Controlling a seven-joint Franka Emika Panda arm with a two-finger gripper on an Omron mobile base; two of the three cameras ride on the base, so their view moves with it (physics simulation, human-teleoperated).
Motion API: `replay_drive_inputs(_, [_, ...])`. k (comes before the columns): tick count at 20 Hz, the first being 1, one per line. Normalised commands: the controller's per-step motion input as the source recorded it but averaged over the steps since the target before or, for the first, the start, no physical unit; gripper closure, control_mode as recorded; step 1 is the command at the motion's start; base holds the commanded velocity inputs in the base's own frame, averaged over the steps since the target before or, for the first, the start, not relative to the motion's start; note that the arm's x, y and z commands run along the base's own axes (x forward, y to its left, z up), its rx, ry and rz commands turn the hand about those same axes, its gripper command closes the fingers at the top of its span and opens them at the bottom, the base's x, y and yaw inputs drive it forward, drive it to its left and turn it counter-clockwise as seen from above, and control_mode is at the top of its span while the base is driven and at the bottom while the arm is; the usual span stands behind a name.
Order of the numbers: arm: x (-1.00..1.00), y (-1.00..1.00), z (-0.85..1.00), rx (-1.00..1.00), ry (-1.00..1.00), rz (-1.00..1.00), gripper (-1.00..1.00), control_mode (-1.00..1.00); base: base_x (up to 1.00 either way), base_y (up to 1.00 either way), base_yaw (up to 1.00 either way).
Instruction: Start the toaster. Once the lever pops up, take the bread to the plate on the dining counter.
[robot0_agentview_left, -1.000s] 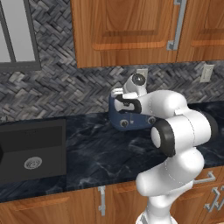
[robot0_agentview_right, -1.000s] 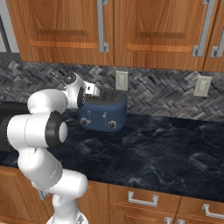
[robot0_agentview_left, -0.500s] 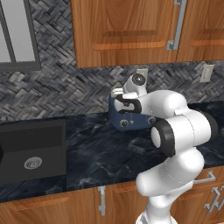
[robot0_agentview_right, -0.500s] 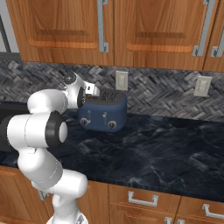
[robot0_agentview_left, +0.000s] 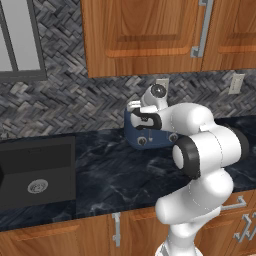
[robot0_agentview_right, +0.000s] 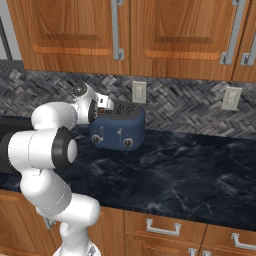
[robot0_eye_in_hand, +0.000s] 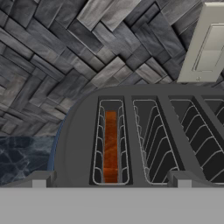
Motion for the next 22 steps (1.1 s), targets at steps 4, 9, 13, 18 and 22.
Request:
replay_drive_inputs(4, [0.0,0.0,0.0,0.0,0.0,0.0,-1.0,-1.0,0.0,0.0,0.0])
replay_drive_inputs(9, [0.0,0.0,0.0,0.0,0.0,0.0,-1.0,-1.0,0.0,0.0,0.0])
replay_drive_inputs(13, [0.0,0.0,0.0,0.0,0.0,0.0,-1.0,-1.0,0.0,0.0,0.0])
replay_drive_inputs(18, [0.0,0.0,0.0,0.0,0.0,0.0,-1.0,-1.0,0.0,0.0,0.0])
replay_drive_inputs(22, [0.0,0.0,0.0,0.0,0.0,0.0,-1.0,-1.0,0.0,0.0,0.0])
